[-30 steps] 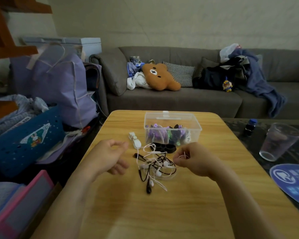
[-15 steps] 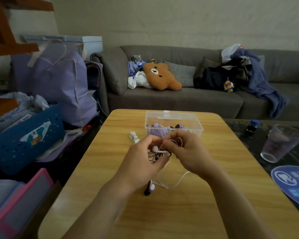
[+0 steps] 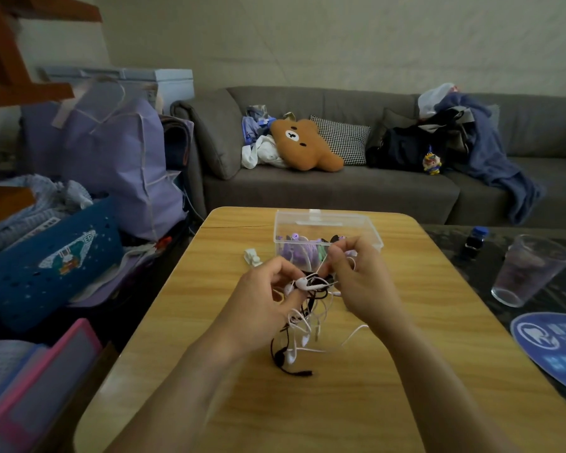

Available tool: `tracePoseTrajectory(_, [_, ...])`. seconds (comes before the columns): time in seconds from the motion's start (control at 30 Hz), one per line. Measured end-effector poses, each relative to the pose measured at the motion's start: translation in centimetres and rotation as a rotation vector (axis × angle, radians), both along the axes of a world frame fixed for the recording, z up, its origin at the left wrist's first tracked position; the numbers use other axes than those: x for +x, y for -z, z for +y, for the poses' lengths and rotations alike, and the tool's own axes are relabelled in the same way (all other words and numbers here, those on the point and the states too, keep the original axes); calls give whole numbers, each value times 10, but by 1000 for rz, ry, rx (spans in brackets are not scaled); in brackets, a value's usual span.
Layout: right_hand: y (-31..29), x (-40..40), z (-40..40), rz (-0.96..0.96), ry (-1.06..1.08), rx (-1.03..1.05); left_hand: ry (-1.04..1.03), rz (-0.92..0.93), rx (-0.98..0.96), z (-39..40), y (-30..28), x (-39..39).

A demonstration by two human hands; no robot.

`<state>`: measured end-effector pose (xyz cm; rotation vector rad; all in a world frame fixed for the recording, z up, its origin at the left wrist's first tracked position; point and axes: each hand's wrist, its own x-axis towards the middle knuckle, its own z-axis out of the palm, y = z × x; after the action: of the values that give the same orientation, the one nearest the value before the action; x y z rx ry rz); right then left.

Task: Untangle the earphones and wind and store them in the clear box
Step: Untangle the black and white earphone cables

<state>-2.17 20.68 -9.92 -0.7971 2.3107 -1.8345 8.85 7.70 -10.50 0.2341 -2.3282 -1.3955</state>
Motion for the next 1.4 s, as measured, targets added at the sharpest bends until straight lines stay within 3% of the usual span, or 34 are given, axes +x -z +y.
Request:
tracePoseTrajectory(0.27, [-2, 3, 0, -94, -32, -42, 34, 22, 147, 1, -2, 1])
tracePoseTrajectory(0.43, [-4, 10, -1, -174, -77, -104, 21, 116, 9, 3, -2, 1])
tracePoseTrajectory(0.77, [3, 8, -4, -483, -233, -135, -1, 152, -13, 0, -3, 4])
tracePoseTrajectory(1.03, [-5, 5, 10, -334, -502, -17, 111, 74, 3, -9, -1, 5])
tracePoseTrajectory(1.13, [-4, 2, 13, -297, -442, 11, 124, 19, -62, -13, 2, 3])
tracePoseTrajectory(1.3, [-5, 2, 11, -364, -355, -130, 153, -40, -155, -14, 3, 3])
tracePoseTrajectory(1.4, [-3, 7, 5, -252, -225, -120, 167, -33, -205, -11, 2, 3])
